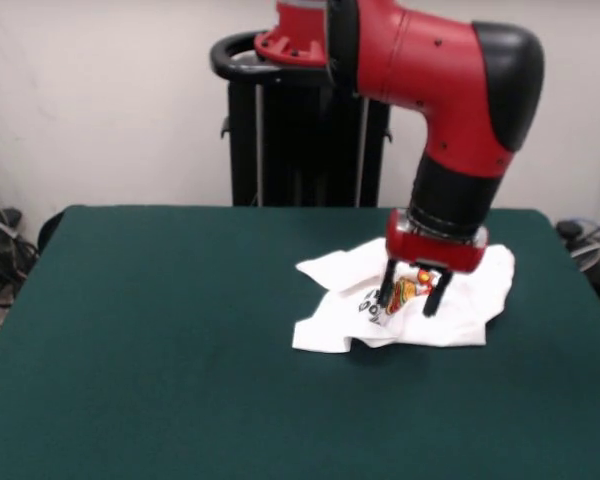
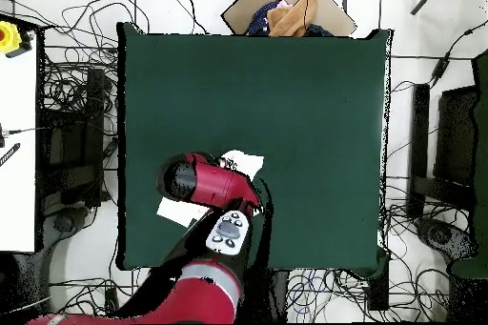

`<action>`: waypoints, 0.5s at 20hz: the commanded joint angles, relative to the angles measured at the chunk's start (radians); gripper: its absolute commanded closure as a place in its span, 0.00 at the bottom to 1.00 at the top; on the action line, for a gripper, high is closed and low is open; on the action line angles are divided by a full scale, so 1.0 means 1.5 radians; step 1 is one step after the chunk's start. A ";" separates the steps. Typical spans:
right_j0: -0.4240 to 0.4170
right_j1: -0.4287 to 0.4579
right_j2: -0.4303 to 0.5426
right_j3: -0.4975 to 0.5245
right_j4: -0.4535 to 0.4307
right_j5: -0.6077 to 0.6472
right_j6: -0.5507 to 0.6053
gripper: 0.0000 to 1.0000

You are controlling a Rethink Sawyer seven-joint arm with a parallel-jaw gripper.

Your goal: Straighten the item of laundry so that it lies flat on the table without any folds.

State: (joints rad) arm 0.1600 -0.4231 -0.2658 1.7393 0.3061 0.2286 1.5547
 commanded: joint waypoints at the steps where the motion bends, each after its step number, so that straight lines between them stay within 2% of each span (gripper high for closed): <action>1: -0.005 0.096 -0.008 -0.058 0.011 -0.016 0.142 0.00; 3: -0.003 0.104 -0.018 -0.057 0.003 -0.013 0.132 0.00; 6: -0.035 0.097 0.011 -0.038 -0.016 0.005 0.102 0.00; 10: -0.062 0.058 0.044 0.006 -0.034 0.027 0.083 0.00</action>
State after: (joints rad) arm 0.1251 -0.3259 -0.2768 1.7139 0.2881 0.2068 1.5549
